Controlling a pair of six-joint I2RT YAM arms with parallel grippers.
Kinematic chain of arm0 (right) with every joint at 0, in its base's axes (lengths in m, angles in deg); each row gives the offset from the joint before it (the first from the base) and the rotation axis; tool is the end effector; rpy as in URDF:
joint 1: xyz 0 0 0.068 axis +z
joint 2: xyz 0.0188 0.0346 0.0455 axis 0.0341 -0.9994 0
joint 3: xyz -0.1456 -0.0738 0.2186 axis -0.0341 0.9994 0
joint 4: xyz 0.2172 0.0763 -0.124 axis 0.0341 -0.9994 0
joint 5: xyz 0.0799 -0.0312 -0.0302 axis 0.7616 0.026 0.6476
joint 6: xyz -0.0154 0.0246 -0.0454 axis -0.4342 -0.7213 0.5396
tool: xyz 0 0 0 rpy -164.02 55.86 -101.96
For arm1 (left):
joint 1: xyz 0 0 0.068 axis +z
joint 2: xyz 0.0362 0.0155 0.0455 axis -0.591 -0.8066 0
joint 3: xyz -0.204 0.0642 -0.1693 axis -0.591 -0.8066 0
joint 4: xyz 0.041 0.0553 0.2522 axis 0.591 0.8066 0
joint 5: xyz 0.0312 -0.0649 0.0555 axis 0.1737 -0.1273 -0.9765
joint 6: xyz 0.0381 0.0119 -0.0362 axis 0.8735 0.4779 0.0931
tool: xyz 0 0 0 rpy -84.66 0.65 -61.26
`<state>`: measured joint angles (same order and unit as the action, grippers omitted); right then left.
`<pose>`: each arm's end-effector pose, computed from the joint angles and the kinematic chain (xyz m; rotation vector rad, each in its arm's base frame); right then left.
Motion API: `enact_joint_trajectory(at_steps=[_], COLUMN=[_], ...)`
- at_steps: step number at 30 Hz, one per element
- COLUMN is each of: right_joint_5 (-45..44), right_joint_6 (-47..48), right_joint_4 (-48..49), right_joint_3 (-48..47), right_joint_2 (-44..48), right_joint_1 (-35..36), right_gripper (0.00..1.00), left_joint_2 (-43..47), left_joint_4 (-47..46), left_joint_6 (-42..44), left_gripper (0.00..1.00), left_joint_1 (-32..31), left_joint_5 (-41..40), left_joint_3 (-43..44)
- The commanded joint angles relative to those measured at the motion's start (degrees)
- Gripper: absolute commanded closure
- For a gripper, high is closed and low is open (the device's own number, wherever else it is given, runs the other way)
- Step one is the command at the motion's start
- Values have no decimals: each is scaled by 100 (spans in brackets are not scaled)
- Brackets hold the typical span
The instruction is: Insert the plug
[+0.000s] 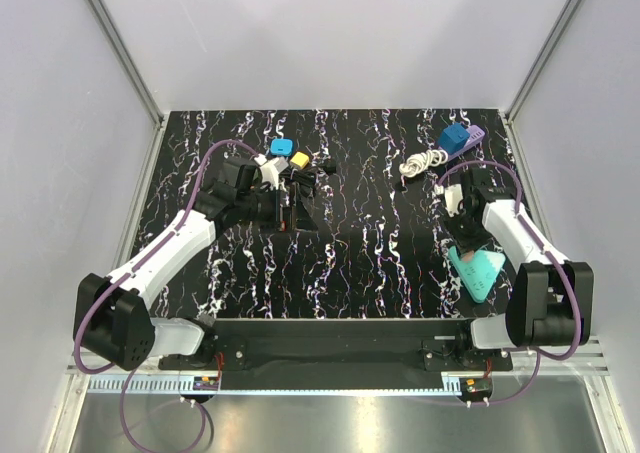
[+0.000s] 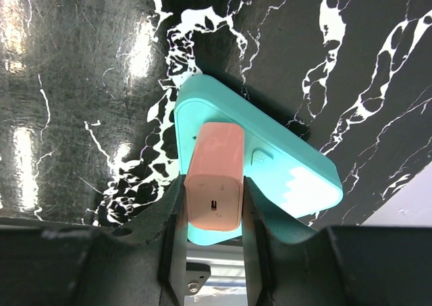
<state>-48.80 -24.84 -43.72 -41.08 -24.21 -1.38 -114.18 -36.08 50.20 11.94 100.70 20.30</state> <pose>0.2464 0.0002 0.2122 -0.6464 2.8486 -0.1712 0.2396 -0.1312 0.2771 0.2536 2.4701 -1.1691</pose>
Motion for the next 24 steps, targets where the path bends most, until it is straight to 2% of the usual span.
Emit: enact_joint_trajectory(at_steps=[1, 13, 20, 24], right_joint_5=[-17, 1451, 1513, 1224], right_joint_6=[258, 171, 293, 294], right_joint_4=[611, 1332, 1429, 1350], right_joint_3=[219, -123, -326, -449], right_joint_2=[-109, -812, -1084, -1540], right_joint_1=[-32, 21, 197, 197], right_gripper=[100, 100, 100, 100], left_joint_2=[168, 177, 124, 107], left_joint_4=[-206, -189, -215, -215], left_joint_6=[30, 22, -5, 4], left_gripper=[1, 1, 1, 1], left_joint_1=[-5, 47, 171, 206], left_joint_5=[174, 139, 122, 104], left_joint_3=[22, 31, 49, 31])
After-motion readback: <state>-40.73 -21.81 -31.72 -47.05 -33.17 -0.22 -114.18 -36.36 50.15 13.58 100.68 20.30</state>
